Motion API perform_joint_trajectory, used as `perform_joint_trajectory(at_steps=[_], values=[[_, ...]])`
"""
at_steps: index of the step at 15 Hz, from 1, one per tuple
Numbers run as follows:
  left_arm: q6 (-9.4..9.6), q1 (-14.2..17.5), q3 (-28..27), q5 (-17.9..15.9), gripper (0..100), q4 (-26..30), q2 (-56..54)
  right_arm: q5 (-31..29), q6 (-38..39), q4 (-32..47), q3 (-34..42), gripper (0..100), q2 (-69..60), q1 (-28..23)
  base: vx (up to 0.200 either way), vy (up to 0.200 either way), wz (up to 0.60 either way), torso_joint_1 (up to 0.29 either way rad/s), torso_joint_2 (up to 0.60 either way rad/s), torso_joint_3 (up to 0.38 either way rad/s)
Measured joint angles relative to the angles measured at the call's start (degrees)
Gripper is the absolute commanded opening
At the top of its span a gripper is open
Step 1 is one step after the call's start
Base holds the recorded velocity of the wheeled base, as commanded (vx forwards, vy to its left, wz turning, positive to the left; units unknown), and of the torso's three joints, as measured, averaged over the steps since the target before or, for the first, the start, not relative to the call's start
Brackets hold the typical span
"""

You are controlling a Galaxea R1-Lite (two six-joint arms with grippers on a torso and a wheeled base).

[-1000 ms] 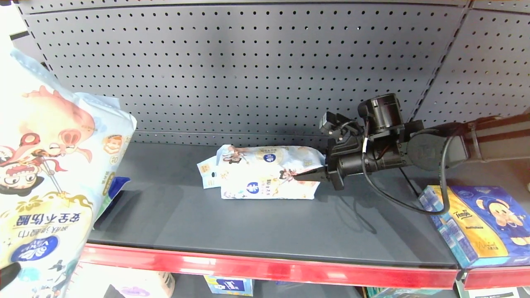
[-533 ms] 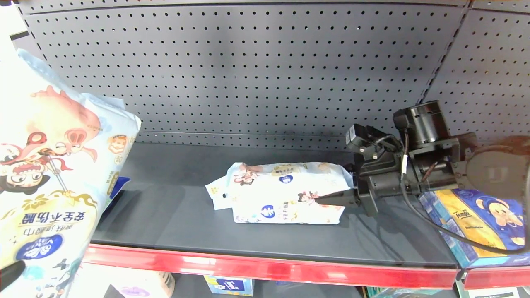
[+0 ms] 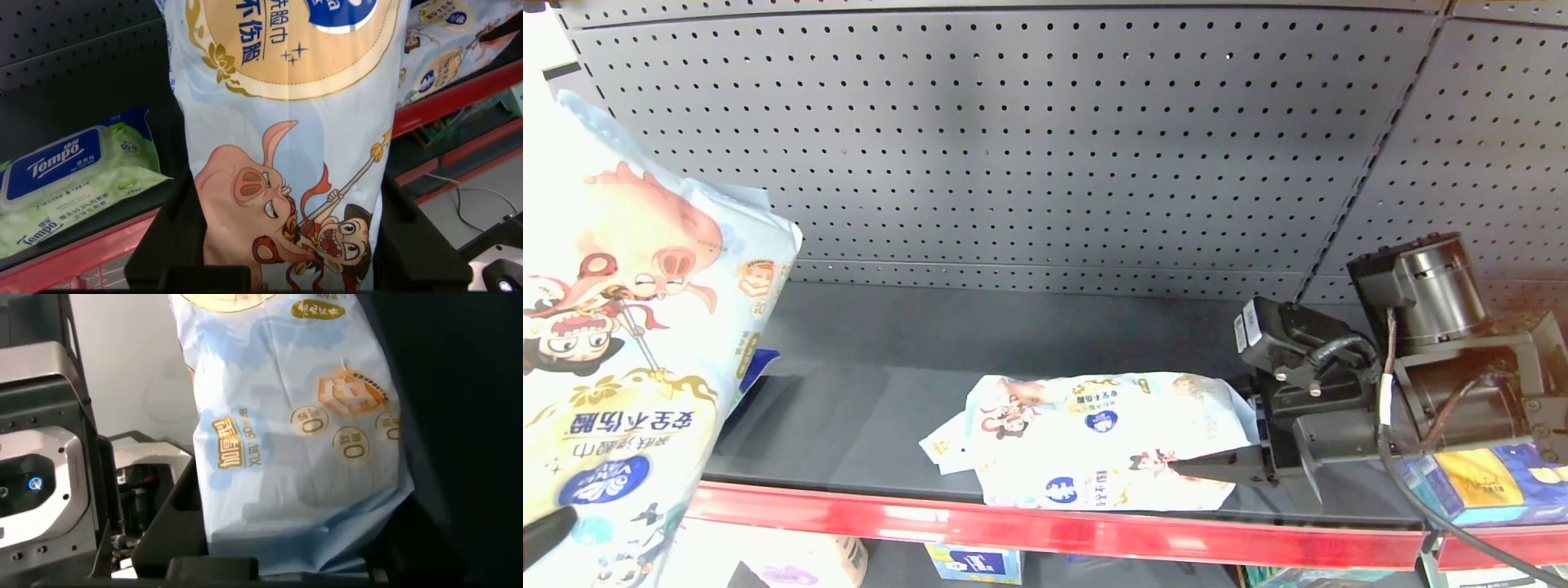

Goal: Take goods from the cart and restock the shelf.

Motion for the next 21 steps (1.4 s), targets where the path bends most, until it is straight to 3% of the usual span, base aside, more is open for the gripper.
perform_joint_trajectory(at_steps=[4,14,15,18,21], values=[[0.0,0.02,0.16,0.0,0,0.02,-0.02,-4.35,0.6,-0.04,1.49,0,-0.52,0.83,0.0,0.0,0.0,0.0,0.0,0.0],[-0.09,-0.01,0.24,-0.16,0,0.0,0.57,-8.13,6.0,-0.09,2.1,0,-0.83,4.62,0.0,0.0,0.0,0.0,0.0,0.0],[-0.09,-0.06,0.3,-0.17,0,0.0,0.6,-8.13,5.97,-0.28,2.32,100,-0.84,4.66,0.0,0.0,0.0,0.0,0.0,0.0],[-0.09,-0.01,0.41,-0.35,0,0.02,0.68,-7.96,6.49,-0.22,3.12,100,-1.13,4.74,0.0,0.0,0.0,0.0,0.0,0.0],[0.17,-0.06,0.13,-2.79,0,-0.04,1.6,-8.02,7.23,0.13,3.95,100,-3.79,3.85,0.0,0.0,0.0,0.0,0.0,0.0]])
